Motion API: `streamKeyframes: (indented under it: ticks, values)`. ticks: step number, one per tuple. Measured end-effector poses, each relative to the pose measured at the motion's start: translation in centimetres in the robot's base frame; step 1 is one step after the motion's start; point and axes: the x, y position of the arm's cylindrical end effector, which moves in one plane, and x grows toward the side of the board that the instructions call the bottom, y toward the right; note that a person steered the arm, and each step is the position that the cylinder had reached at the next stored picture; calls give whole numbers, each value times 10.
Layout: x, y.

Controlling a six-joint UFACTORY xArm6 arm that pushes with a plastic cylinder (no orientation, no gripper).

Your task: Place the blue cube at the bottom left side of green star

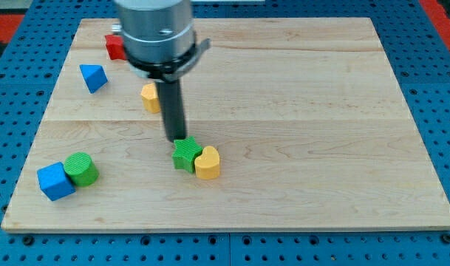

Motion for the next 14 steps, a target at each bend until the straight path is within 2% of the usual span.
streamKeyframes:
  ticks: [2, 3, 4, 5, 7, 8, 11, 13, 14]
  values:
    - [-1, -136]
    - [20, -159]
    - [73, -160]
    - [93, -161]
    - [103, -183]
    - [118, -184]
    - [91, -75]
    - [91, -30]
    - [119, -59]
